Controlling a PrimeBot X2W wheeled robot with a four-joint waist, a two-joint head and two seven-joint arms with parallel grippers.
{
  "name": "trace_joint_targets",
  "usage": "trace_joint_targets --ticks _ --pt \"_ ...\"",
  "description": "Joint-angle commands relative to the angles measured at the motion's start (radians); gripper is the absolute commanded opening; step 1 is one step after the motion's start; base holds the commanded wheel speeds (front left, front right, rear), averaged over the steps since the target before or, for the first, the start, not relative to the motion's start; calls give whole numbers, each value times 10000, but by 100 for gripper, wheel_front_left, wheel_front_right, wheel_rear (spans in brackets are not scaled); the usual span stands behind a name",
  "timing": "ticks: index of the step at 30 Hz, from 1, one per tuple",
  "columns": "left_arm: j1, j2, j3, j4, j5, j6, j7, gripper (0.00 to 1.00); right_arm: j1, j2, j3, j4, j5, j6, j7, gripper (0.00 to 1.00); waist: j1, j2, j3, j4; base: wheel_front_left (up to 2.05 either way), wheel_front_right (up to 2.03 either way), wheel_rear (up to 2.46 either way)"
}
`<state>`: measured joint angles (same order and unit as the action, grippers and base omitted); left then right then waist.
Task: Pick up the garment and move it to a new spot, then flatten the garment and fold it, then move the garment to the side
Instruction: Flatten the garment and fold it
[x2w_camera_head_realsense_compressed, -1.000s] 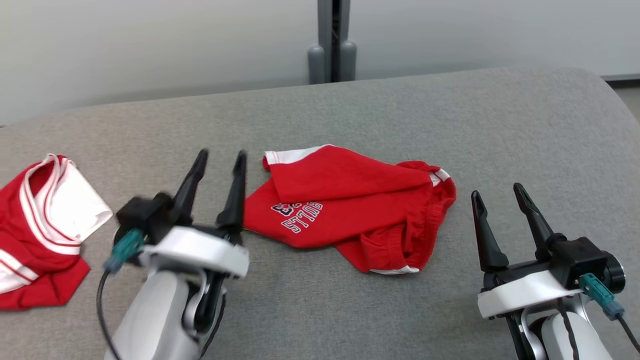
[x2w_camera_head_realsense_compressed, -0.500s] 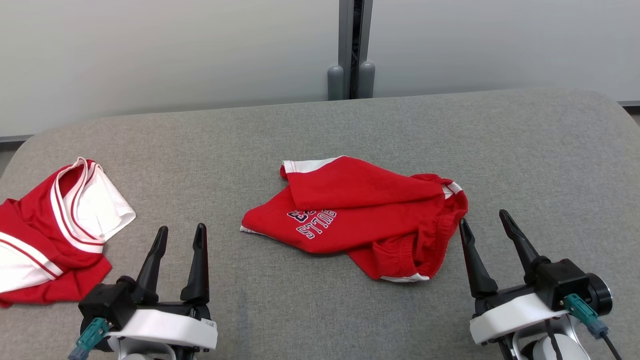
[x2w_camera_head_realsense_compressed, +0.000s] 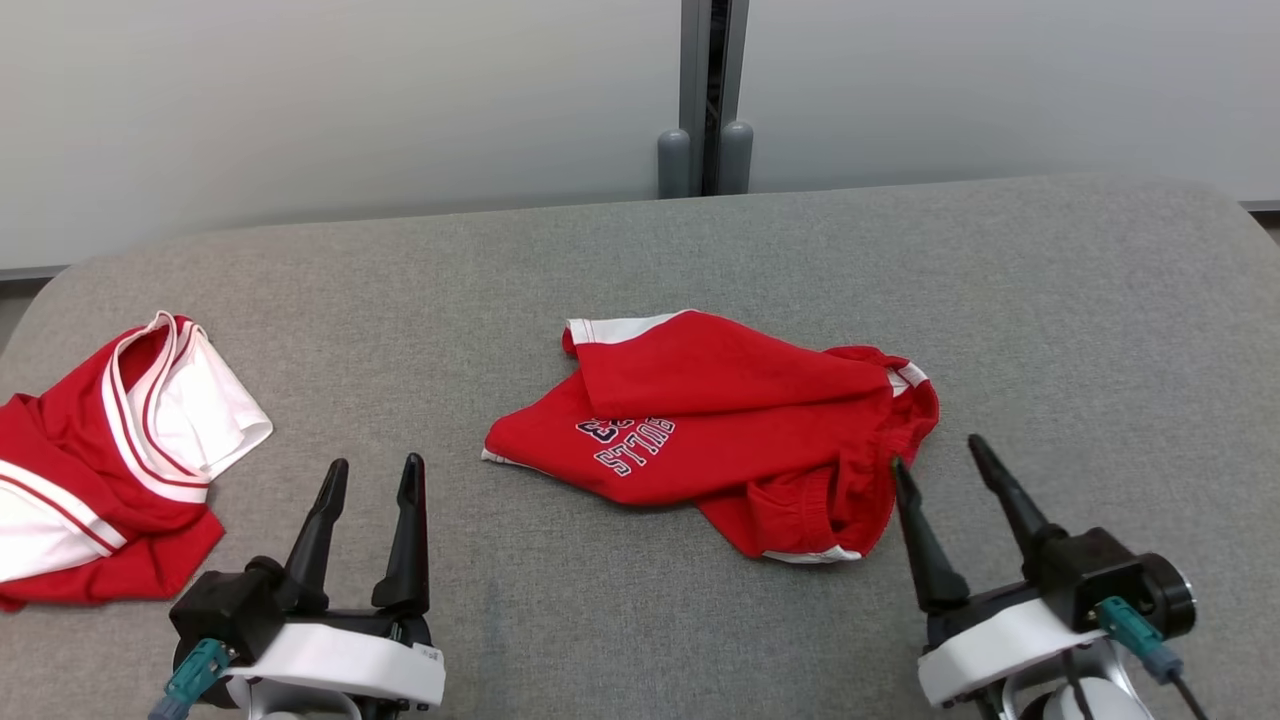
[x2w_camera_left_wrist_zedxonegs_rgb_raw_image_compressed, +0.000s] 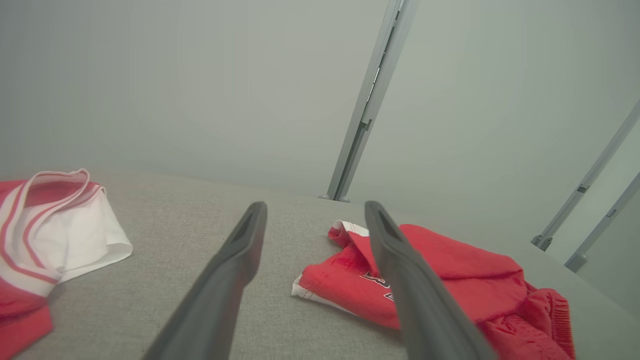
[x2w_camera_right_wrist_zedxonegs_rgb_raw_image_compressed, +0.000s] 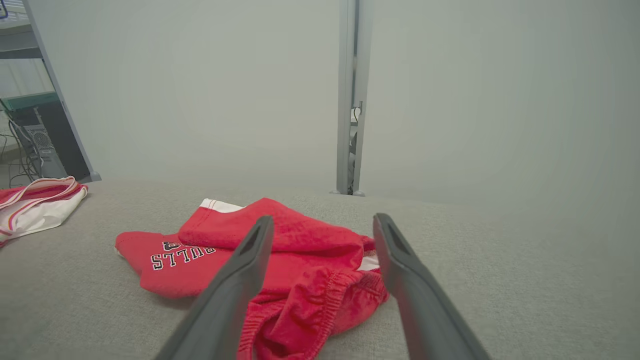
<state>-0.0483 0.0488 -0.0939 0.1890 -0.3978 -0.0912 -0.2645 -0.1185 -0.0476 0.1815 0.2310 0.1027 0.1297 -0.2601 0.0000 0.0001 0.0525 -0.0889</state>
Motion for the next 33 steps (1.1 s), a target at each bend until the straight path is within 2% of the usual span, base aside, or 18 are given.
trace_joint_targets --ticks 1,8,14,19,27,28,30,31,32,33 --pt "-87 33 -10 31 -50 25 -21 100 -9 -94 85 49 -83 20 -58 100 0 -1 43 9 0 0 0" --pt "-254 32 -163 175 -96 -3 -21 100 -248 -997 1563 792 -166 20 -58 100 0 -1 264 97 0 0 0" --pt "-346 32 -278 300 -103 -34 -21 100 -689 -1681 2748 1910 27 18 -57 100 0 -1 408 205 0 0 0" --pt "-468 35 -409 372 -119 -60 -21 100 -1199 -1967 3570 2666 221 18 -57 100 0 -1 541 381 0 0 0" --pt "-516 32 -533 504 -168 -88 -21 100 -1672 -2177 4302 3121 457 18 -58 100 0 -1 638 661 0 0 0" --pt "-510 33 -531 518 -179 -89 -21 100 -1698 -2176 4385 3204 540 18 -57 95 0 -1 642 684 0 0 0" --pt "-519 33 -455 556 -183 -78 -21 100 -1792 -2223 4524 3286 679 18 -57 70 0 -1 651 716 0 0 0" --pt "-544 33 -406 568 -192 -72 -21 100 -1823 -2235 4593 3324 775 18 -58 49 0 -1 656 726 0 0 0" --pt "-566 33 -372 582 -202 -80 -21 100 -1825 -2242 4678 3369 890 18 -57 38 0 -1 660 733 0 0 0" --pt "-579 31 -343 592 -202 -91 -21 100 -1848 -2270 4764 3402 974 18 -57 9 0 -1 661 736 0 0 0"
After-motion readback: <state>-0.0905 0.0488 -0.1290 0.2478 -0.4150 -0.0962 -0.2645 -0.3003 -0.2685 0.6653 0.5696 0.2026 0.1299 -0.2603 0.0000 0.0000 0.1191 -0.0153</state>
